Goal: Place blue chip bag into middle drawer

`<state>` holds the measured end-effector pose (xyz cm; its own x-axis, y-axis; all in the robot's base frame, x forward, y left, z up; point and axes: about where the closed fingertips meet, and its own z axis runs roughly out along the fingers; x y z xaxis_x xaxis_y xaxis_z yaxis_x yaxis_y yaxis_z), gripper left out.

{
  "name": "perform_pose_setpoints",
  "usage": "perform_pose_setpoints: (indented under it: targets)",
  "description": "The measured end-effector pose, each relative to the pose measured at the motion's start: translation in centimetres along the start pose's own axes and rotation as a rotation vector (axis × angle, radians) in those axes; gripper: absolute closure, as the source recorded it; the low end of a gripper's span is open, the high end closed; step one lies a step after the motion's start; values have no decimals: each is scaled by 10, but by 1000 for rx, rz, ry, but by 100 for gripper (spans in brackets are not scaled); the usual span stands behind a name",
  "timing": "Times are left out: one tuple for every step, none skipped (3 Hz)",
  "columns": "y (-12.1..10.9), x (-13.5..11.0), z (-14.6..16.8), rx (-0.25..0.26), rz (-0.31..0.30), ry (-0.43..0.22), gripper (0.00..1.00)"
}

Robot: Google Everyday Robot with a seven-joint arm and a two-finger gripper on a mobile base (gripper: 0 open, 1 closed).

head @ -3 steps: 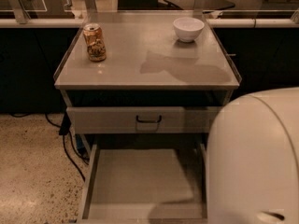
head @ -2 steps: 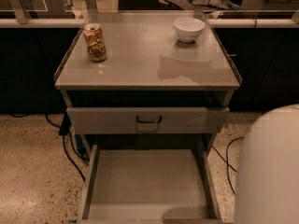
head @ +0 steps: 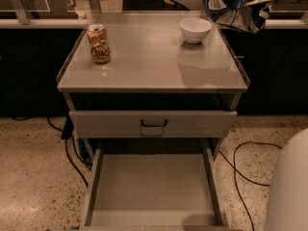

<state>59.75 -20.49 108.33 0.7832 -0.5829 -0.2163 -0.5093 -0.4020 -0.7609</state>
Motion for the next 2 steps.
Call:
perform_pose_setpoints:
  targets:
    - [17, 14, 11, 17, 9, -61, 100]
    - [34, 30, 31, 21, 20, -119, 100]
